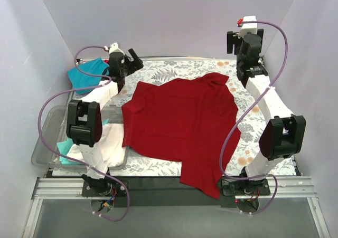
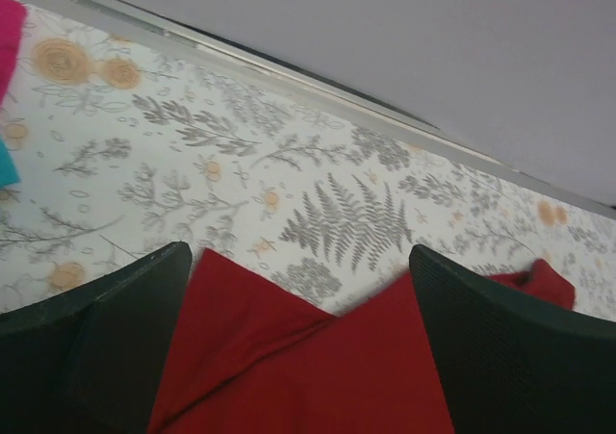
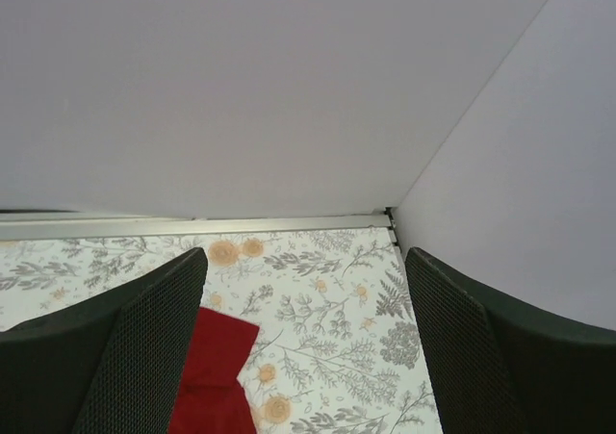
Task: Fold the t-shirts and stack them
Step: Flatten the tshirt out
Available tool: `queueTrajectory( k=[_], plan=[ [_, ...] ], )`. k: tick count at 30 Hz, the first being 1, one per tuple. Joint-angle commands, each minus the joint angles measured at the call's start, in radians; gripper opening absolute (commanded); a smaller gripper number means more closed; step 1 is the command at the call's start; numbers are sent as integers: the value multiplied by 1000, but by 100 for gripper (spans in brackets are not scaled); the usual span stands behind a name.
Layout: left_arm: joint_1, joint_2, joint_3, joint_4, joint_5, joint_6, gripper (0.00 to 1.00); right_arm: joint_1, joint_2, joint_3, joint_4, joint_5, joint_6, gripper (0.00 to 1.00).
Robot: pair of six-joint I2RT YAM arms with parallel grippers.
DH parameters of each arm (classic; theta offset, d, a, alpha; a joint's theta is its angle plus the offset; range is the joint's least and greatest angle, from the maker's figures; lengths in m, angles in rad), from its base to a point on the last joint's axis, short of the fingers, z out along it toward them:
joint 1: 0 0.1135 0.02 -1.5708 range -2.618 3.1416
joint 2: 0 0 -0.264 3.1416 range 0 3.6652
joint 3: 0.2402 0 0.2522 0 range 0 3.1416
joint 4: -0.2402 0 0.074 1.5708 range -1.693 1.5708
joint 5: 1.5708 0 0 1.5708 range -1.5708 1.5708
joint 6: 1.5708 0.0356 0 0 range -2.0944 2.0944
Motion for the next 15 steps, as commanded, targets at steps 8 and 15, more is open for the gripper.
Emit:
queueTrajectory(
  k=[8,15],
  plan=[
    [-298,-172,-175,75,-21,75,89,7,-193,-289,-82,-113,214,74],
    [-442,-126,-330,178,-24,2,89,18,-147,-427,-157,-289,308,64]
  ],
)
